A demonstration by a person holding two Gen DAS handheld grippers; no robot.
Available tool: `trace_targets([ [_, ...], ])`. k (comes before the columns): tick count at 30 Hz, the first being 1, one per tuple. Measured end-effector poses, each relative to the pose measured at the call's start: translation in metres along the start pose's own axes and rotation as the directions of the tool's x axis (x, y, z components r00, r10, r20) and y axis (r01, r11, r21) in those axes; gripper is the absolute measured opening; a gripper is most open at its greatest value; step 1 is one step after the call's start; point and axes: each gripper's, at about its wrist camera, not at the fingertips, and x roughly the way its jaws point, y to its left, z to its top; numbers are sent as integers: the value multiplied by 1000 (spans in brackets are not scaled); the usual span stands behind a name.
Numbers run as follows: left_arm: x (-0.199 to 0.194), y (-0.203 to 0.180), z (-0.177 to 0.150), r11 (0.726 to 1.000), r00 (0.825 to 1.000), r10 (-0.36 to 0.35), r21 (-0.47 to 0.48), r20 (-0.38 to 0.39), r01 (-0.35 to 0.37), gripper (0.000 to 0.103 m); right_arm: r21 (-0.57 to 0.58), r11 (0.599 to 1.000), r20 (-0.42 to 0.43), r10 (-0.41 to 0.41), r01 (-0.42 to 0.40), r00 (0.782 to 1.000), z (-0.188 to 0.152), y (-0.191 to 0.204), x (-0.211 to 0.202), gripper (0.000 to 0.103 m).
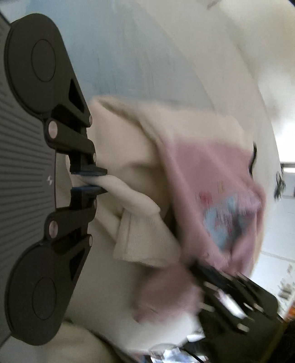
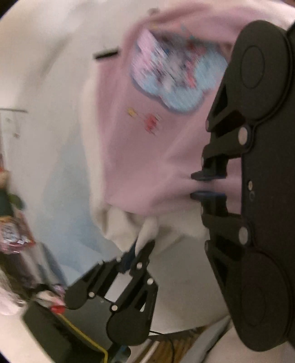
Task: Fold clothes
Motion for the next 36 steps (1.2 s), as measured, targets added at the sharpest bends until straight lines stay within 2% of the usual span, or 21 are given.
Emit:
trace_targets([
  [2, -6, 27, -7, 997, 997, 79, -2, -23, -79, 6, 8, 996, 38, -86, 86, 996, 5, -11, -11, 103],
  [4, -10, 58, -14, 989, 989, 144, -30, -39, -145, 6, 59, 988, 40, -143, 140, 989, 4, -33, -18, 103],
  [5, -13, 72, -15, 988, 989, 144, -56, -36, -146, 6, 93, 982, 37, -170, 166, 985, 3, -45, -21, 103],
  [7, -18, 96, -18, 985, 990, 139, -101, -32, -142, 6, 125, 978, 18, -169, 165, 985, 0, -57, -20, 103],
  [9, -19, 100, -15, 990, 995, 93, -99, -32, -96, 6, 145, 976, -6, -163, 162, 987, -1, -61, -16, 103],
  [12, -20, 91, -16, 997, 997, 63, -43, -45, -65, 7, 61, 988, -46, -141, 143, 989, -4, -39, -6, 103],
  [16, -34, 91, -28, 997, 999, -17, -73, -51, 13, 28, -43, 997, -58, -62, 59, 996, 0, -24, -13, 103],
  [18, -44, 93, -36, 994, 998, -45, -100, -42, 40, 31, -75, 996, -55, -43, 39, 998, 9, -22, -19, 103],
  [19, -47, 93, -40, 990, 997, -66, -129, -39, 61, 43, -90, 996, -53, -28, 23, 998, 13, -22, -22, 103],
  [20, -48, 92, -44, 984, 995, -92, -159, -35, 86, 63, -106, 994, -44, -8, 3, 999, 19, -21, -24, 103],
  [21, -49, 91, -47, 976, 992, -119, -188, -30, 111, 71, -122, 992, -35, 12, -17, 999, 24, -20, -26, 103],
  [22, -49, 90, -51, 967, 989, -144, -217, -24, 136, 74, -141, 990, -28, 25, -29, 999, 32, -16, -23, 103],
  [24, -49, 87, -57, 946, 982, -188, -272, -14, 177, 74, -180, 982, -14, 51, -53, 999, 47, -9, -16, 103],
  [27, -32, 80, -64, 932, 984, -178, -325, -30, 159, 74, -255, 963, -14, 90, -91, 996, 67, 11, 4, 103],
  [32, -9, 70, -62, 943, 992, -112, -321, -55, 88, 73, -396, 909, -43, 120, -127, 992, 98, 55, 50, 103],
  [36, 4, 63, -59, 951, 995, -68, -307, -69, 44, 70, -426, 904, 10, 54, -45, 998, 116, 72, 83, 103],
])
